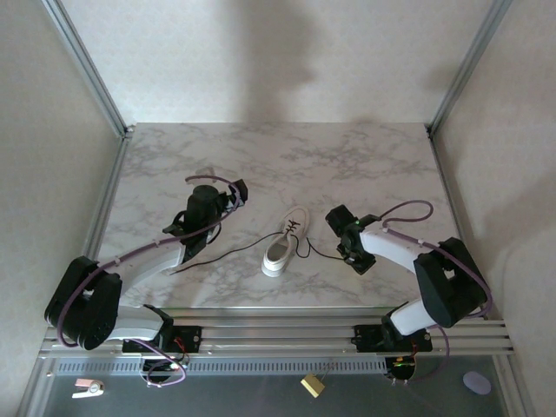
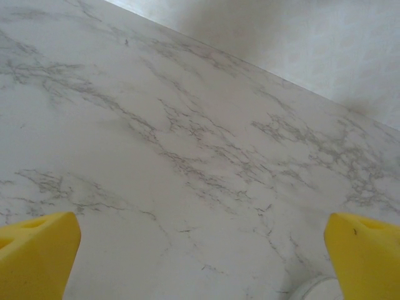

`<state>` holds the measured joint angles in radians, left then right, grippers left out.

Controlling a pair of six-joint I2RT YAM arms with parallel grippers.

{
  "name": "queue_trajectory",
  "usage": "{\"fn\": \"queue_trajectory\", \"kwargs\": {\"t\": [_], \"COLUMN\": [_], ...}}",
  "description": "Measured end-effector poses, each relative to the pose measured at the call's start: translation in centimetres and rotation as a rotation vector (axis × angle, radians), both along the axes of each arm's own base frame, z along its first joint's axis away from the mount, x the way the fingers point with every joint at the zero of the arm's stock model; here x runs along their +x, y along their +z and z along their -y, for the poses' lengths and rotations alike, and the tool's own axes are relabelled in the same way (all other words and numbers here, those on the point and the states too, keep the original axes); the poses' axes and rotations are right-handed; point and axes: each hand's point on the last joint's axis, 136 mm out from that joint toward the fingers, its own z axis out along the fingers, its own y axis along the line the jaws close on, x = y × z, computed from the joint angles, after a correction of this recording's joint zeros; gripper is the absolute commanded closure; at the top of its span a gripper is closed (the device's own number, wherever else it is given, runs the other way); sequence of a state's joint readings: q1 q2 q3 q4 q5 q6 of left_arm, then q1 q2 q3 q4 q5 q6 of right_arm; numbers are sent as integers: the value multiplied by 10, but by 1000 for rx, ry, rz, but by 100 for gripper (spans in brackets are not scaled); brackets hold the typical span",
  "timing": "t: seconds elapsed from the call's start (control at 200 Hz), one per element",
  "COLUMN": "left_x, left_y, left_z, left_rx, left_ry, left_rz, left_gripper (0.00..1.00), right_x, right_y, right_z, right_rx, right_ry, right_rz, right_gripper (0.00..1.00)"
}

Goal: Tie the shoes

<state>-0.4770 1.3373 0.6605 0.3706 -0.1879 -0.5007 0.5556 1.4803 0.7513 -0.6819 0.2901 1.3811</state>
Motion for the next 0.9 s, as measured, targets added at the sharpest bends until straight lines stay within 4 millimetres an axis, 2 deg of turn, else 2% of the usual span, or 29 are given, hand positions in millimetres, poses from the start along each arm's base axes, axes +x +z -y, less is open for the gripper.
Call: {"fn": "queue_trajectory", "kwargs": {"t": [0.25,0.5,0.626,0.901], "left_x": [2,6,6,5], "left_y": [-7,-1,-1,-1], "left_z": [4,8,11,10], "left_rx": [3,-5,-8,1], "left_ry": [-17,-25,-39,-40], "left_rz": [-18,-9,-11,-13], "left_gripper": [1,0,0,0], "right_x": [0,1,2,7], "right_y": [-5,-6,-7,-8], "right_z": [4,6,5,4], "right_rx": [15,24,20,6], "right_ry": [-27,-23,-12,15], "right_rz": [-11,-20,-27,-39], "right_gripper": [49,52,60,86]}}
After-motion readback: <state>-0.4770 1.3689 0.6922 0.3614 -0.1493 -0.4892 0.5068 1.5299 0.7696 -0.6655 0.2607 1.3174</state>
